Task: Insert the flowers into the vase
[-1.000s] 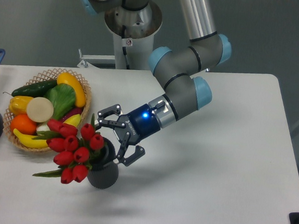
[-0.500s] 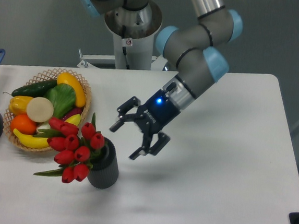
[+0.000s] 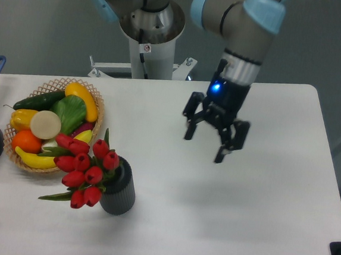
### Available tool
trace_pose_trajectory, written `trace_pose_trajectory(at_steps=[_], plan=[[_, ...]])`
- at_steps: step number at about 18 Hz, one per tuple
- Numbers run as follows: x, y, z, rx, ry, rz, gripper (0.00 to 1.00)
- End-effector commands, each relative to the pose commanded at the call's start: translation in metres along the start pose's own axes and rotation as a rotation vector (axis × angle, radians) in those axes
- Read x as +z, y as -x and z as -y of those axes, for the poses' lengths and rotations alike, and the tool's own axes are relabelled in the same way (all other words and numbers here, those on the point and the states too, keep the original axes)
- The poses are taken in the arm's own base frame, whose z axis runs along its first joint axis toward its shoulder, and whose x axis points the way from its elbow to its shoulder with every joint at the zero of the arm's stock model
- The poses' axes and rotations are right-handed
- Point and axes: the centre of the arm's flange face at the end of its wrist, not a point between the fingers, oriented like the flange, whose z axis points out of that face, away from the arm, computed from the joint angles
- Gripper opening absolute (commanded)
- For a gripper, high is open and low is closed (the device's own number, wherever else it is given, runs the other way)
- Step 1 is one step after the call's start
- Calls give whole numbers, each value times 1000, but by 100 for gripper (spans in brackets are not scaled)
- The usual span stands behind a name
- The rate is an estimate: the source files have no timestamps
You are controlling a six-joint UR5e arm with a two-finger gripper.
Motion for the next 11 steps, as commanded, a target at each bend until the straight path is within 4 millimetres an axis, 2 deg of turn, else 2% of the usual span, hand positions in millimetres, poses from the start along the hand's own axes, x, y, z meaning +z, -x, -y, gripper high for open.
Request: trace_pose_trajectory(at_steps=[3,5,11], plan=[[-31,27,5,3,108,9,100],[-44,38,7,29,145,-35,100],[-75,42,-40,185,229,-183,100]])
